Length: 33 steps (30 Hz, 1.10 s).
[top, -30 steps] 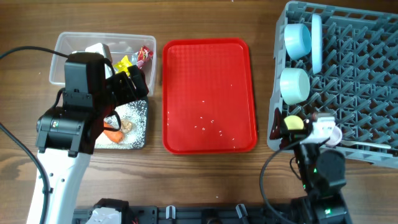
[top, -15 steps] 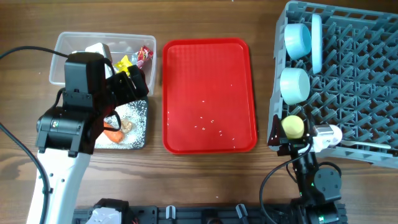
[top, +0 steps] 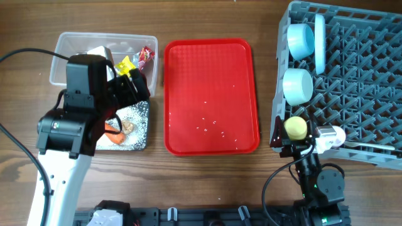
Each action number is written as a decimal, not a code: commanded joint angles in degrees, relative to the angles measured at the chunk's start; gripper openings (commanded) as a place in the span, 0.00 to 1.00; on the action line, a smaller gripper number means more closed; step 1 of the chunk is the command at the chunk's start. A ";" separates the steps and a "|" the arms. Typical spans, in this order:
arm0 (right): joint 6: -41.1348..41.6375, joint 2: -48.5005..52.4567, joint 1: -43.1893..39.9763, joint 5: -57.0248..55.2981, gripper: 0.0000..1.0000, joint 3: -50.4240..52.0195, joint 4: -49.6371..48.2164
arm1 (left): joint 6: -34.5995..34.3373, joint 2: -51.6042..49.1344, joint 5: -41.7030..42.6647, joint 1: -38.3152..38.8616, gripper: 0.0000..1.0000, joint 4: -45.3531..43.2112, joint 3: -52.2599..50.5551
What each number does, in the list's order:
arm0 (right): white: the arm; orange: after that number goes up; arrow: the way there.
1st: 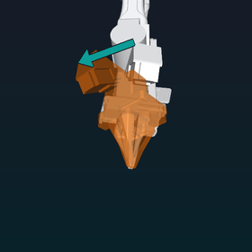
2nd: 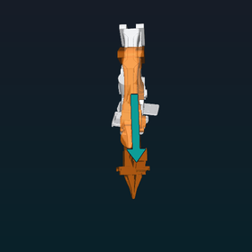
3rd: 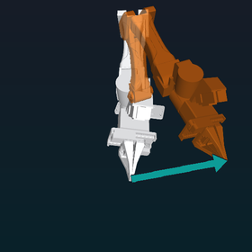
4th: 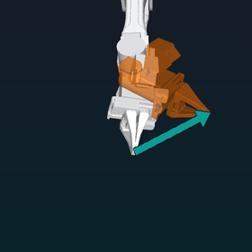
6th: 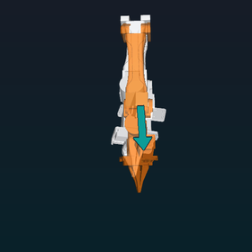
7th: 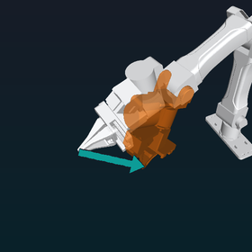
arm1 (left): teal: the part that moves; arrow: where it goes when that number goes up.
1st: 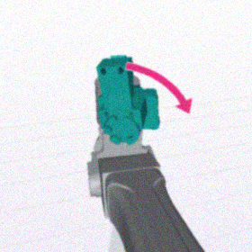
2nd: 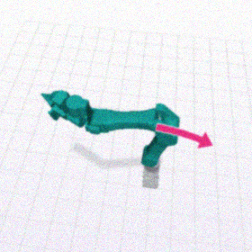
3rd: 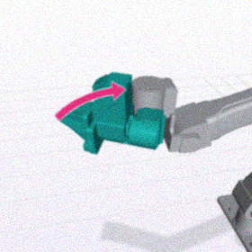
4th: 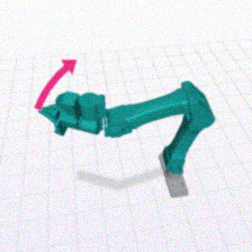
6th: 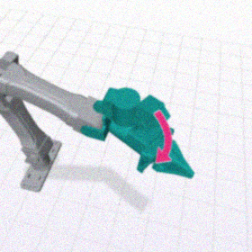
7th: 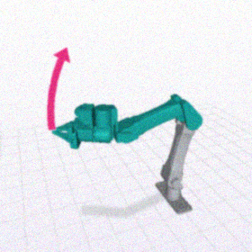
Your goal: Sort waste into correct bins and load items into the dishwasher rack
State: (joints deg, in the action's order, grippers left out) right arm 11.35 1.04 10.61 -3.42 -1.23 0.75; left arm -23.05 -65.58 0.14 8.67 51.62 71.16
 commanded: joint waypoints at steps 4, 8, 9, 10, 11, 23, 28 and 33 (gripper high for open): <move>0.81 -0.76 -0.13 0.87 1.00 0.42 -0.35 | -0.15 11.30 2.01 -0.11 1.00 -29.51 -25.66; 0.83 -0.76 -0.13 0.87 1.00 0.44 -0.35 | -0.20 24.13 2.01 -0.94 1.00 -46.88 -44.15; 0.81 -0.76 -0.13 0.87 1.00 0.44 -0.35 | -0.70 27.93 2.01 -1.79 1.00 -49.48 -48.28; 0.81 -0.76 -0.13 0.87 1.00 0.42 -0.35 | -1.79 31.65 2.01 -2.91 1.00 -51.10 -52.11; 0.81 -0.76 -0.13 0.87 1.00 0.44 -0.35 | -2.93 35.95 1.97 -4.26 1.00 -51.93 -55.60; 0.79 -0.76 -0.13 0.87 1.00 0.44 -0.35 | -3.15 64.43 1.36 -8.35 1.00 -49.37 -70.82; 0.83 -0.76 -0.13 0.87 0.99 0.44 -0.35 | -2.71 65.42 1.38 -8.52 1.00 -47.19 -70.82; 0.81 -0.76 -0.13 0.87 1.00 0.44 -0.35 | -2.71 65.42 1.36 -8.52 1.00 -47.28 -70.82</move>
State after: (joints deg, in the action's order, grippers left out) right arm 11.75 0.73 10.61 -3.42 -1.19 0.71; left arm -25.85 -0.84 1.61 0.58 4.12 0.69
